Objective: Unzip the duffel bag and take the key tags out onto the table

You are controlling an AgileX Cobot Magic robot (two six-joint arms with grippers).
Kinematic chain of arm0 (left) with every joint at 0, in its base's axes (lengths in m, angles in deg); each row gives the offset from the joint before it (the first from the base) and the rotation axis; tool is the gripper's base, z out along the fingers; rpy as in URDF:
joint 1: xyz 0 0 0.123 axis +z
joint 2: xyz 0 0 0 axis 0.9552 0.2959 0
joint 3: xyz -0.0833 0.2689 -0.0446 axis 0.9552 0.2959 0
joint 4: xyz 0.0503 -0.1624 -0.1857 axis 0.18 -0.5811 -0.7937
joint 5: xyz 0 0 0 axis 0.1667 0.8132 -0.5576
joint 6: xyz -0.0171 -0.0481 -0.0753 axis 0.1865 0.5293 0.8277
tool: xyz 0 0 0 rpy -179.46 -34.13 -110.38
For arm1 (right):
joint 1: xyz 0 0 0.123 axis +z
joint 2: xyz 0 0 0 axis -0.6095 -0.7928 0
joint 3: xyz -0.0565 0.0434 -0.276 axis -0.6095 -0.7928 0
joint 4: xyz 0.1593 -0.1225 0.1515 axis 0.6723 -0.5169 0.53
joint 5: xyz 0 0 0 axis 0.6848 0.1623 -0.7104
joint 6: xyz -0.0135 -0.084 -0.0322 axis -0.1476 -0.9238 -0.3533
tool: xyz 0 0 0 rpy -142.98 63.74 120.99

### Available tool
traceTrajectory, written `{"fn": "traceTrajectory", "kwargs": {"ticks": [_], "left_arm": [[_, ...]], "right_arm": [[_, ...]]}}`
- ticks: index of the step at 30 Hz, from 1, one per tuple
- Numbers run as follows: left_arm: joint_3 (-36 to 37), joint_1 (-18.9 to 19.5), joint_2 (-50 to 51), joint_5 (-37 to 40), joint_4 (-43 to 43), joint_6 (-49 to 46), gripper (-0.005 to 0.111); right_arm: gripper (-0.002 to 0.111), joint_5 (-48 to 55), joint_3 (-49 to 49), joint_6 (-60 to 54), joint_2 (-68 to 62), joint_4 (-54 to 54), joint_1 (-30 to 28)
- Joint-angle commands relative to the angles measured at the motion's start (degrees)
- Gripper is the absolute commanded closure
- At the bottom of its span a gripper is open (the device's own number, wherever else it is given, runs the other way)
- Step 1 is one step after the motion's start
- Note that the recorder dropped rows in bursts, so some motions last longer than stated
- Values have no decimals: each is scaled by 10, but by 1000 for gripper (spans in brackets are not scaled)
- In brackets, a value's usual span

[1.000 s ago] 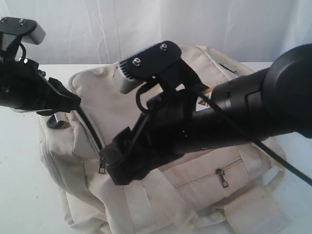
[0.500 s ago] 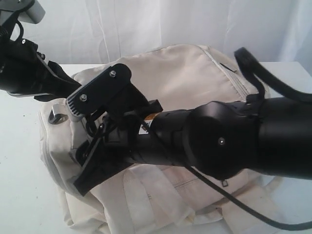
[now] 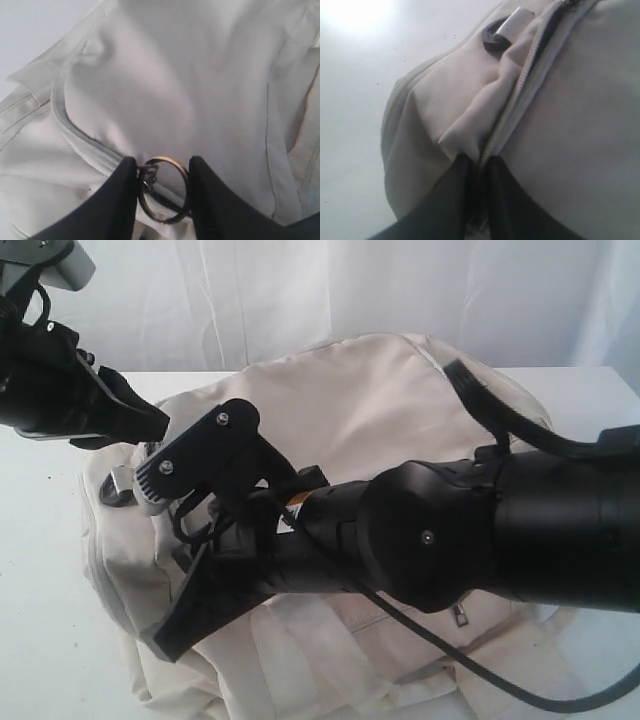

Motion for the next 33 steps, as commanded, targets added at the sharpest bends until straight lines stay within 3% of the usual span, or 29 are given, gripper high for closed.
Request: {"fn": "traceTrajectory", "kwargs": {"ticks": [1,10,16,18,25,27,33], "left_arm": [[-6,1,-5,-22,11,-2,107],[-6,1,8,-20,16,-2,107],[-6,1,10,30,119,-86,106],[-6,1,10,47,119,-117,100],[-6,1,17,75,72,-193,55],[-6,1,24,75,64,-204,50],[-6,1,50,76,60,-244,50]], "right_arm": [[108,69,-1,6,-1,1,1],[108,107,-1,6,-1,-1,1],[108,107,-1,8,-1,-1,1],[108,107,-1,12,-1,-1,1],[108,103,-1,19,-1,-1,1],[108,103,-1,23,-1,-1,1],[108,104,-1,27,-1,-1,1]]}}
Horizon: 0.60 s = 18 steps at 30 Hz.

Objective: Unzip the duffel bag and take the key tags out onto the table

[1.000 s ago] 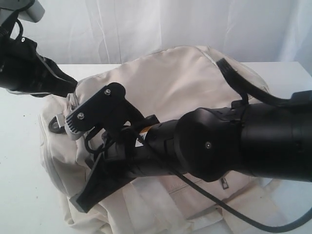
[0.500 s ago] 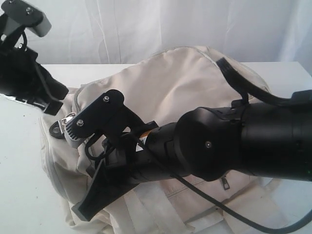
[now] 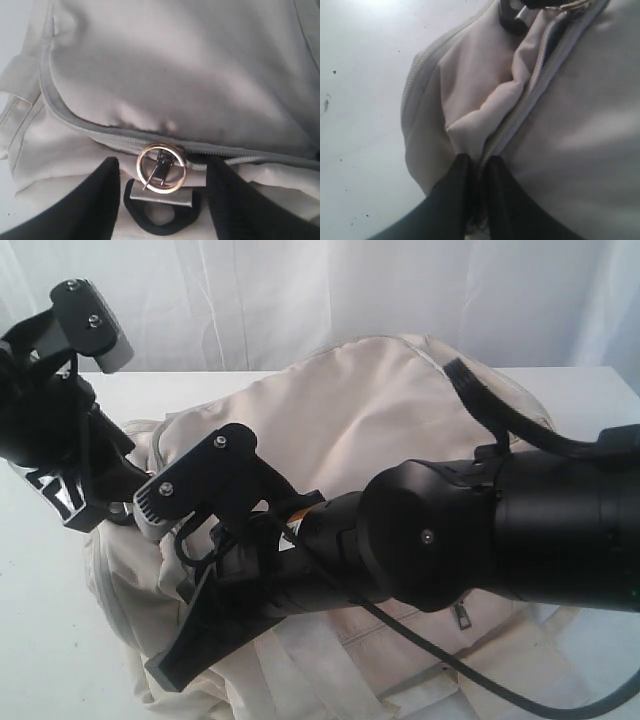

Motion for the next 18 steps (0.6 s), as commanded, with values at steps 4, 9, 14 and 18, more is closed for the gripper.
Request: {"fn": "traceTrajectory", "kwargs": {"ticks": [4,9,14,18], "left_arm": [[-3,1,30,8,-18,-78,50],[-3,1,61,-20,-35,-123,51],[-3,1,65,-32,-35,-103,88],[-3,1,59,-20,-35,-103,107]], "right_arm": [[108,33,-2,6,-1,-1,1],[108,34,-2,6,-1,-1,1],[108,44,-4,6,-1,-1,1],[108,45,-4,6,-1,-1,1]]}}
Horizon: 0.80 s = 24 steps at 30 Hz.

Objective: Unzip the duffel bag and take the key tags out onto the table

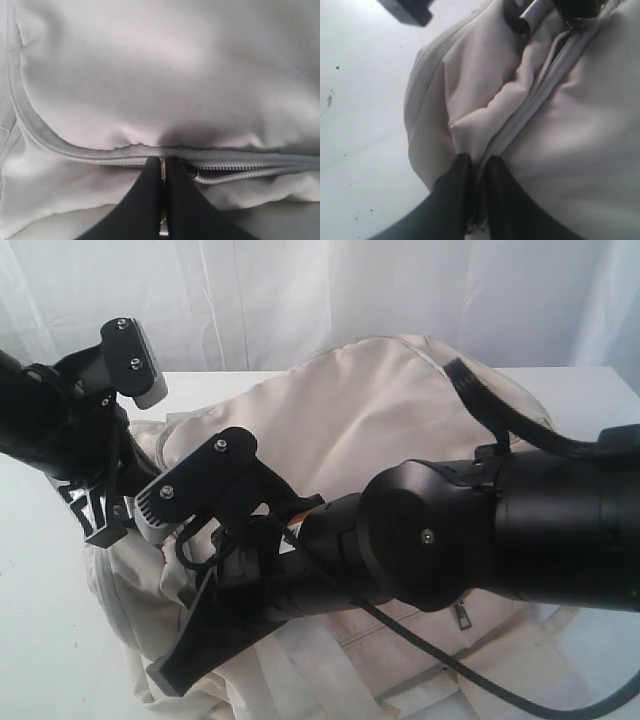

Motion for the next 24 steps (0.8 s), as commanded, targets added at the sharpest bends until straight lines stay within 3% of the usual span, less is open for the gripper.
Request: {"fn": "traceTrajectory", "kwargs": {"ticks": [1,13,19,24], "left_arm": [[-3,1,-13,17,-9,6,107],[-3,1,-60,-10,8,4,107],[-3,1,-60,-109,8,6,107],[-3,2,-59,-133,8,21,107]], "right_arm": [[108,34,-4,3,-1,-1,1],[108,38,-4,3,-1,-1,1],[108,118,-4,3,-1,-3,1],[108,195,-4,3,-1,-19,1]]}}
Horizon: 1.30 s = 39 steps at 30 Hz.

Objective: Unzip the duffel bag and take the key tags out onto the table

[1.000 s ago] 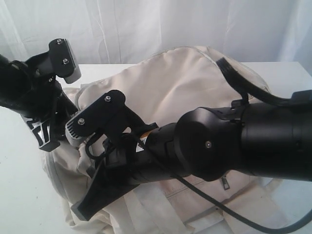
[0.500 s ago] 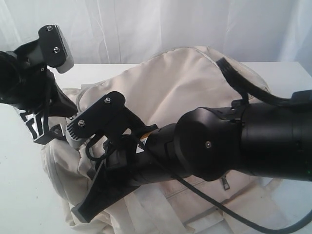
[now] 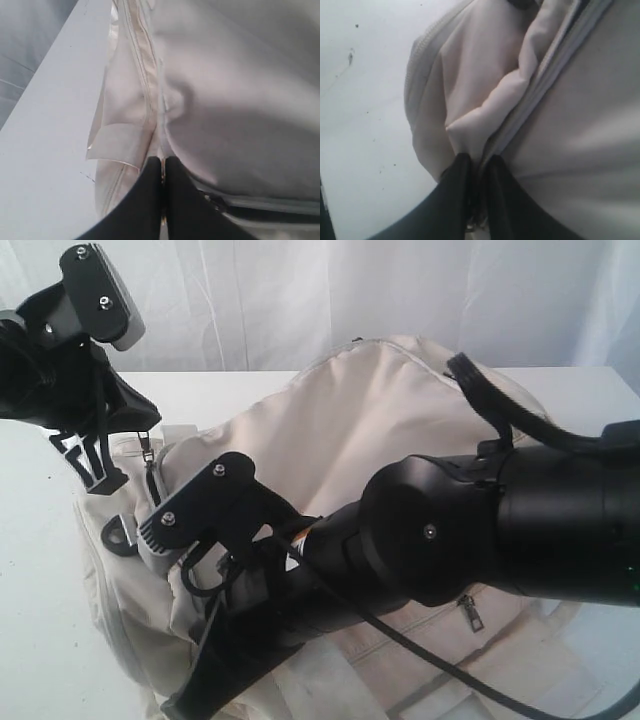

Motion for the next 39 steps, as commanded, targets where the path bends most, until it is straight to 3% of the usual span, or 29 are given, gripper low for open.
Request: {"fn": "traceTrajectory", "kwargs": {"ticks": [1,15,29,35,39], "left_arm": [[-3,2,-3,-33,-3,11,107],[-3,2,45,-53,-3,18,107],[-3,2,47,-86,-14,27,107],[-3,1,47,-75,-70,27,107],[-3,1,47,-38,-115,21,107]], "right_arm": [[108,122,-5,9,-1,-20,2],[108,245,-42,294,15,-313,2],[108,282,-189,469,104,-436,1],[108,251,-205,485,156,-420,1],[96,188,-202,469,199,-371,1]]}}
